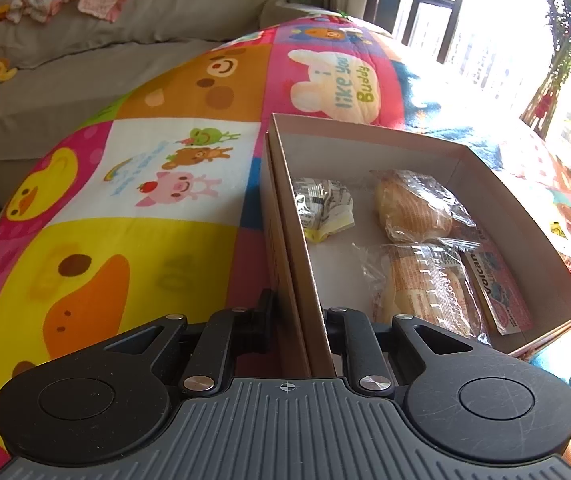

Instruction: Organize objects

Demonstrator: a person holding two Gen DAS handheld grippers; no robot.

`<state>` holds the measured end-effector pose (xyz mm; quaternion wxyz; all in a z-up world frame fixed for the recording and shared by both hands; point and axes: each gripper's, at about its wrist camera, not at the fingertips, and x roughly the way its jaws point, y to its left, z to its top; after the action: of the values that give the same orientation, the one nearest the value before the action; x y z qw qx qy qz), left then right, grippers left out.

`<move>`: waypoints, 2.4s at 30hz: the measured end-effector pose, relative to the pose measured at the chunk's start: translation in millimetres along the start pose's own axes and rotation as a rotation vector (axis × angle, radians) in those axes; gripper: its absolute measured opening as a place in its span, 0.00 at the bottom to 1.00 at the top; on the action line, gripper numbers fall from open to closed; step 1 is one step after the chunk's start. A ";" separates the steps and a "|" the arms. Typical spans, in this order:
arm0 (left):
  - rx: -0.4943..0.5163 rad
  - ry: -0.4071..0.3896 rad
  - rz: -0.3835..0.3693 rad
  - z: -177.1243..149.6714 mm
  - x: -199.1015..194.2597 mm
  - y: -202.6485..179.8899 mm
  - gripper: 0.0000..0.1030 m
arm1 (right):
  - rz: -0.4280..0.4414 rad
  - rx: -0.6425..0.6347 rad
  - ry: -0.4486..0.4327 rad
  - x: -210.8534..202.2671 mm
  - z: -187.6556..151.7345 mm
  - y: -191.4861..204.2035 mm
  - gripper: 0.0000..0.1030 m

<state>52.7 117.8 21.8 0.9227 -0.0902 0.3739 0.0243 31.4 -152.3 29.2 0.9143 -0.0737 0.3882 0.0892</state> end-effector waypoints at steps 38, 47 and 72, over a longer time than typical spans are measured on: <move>0.002 0.001 0.003 -1.6 0.1 1.0 0.18 | 0.041 0.100 -0.002 6.2 -6.1 0.3 0.42; 0.004 0.001 0.004 -2.0 0.1 1.2 0.18 | 0.120 0.067 -0.003 -13.8 -10.1 -3.1 0.41; 0.024 0.010 0.013 -0.9 -0.4 -2.4 0.17 | 0.012 0.105 0.032 -12.2 -32.3 -55.8 0.24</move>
<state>52.1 115.3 21.8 0.9217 -0.0769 0.3795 0.0254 12.8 -214.6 19.5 0.9101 -0.0246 0.4072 0.0728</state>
